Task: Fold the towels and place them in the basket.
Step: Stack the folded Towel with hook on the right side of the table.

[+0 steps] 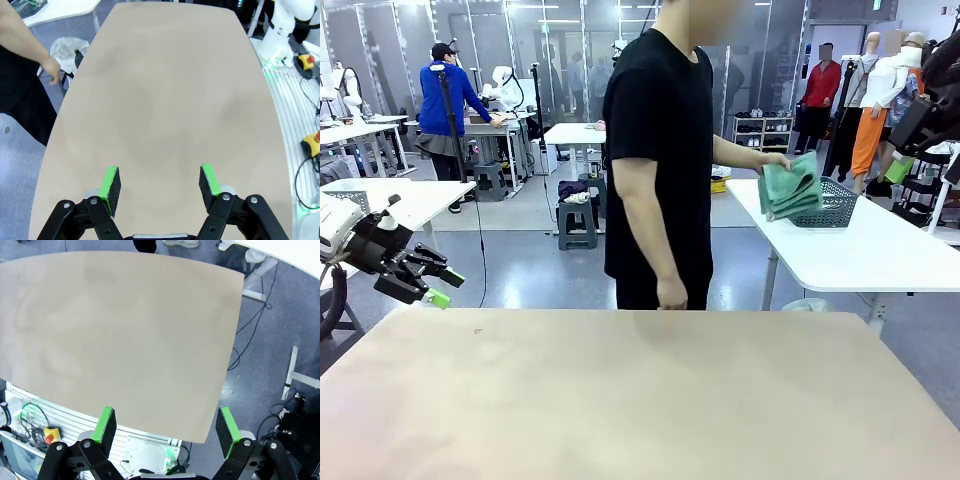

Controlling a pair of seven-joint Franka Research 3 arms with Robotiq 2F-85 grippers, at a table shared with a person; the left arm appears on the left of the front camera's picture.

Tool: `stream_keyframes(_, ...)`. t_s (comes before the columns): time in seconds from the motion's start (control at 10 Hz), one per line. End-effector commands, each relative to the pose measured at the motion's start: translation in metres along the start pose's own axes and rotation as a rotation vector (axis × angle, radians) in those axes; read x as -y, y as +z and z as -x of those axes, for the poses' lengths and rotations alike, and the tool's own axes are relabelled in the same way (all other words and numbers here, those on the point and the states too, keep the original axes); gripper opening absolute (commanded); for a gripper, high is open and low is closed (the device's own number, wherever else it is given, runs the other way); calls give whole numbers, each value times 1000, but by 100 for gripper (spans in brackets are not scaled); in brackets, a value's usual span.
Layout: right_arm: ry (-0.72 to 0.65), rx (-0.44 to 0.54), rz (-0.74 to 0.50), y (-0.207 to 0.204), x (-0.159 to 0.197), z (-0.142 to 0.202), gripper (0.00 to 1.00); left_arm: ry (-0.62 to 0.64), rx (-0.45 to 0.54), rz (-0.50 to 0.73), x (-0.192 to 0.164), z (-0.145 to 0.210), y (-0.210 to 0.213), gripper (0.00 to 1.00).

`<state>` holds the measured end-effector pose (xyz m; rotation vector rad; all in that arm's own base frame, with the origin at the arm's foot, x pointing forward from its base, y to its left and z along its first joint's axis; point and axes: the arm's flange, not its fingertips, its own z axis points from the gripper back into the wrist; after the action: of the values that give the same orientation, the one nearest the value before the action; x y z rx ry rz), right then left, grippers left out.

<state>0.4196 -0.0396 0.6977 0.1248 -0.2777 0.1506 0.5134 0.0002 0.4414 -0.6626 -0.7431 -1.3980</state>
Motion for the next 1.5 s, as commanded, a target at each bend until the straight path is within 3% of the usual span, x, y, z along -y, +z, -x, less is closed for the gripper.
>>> stream_keyframes(0.0,-4,3,-14,1,-1,-4,100,-3,-3,1,1,0,1,80)
stream_keyframes(1.4,-4,3,-14,1,-1,-4,100,-3,-3,1,1,0,1,80)
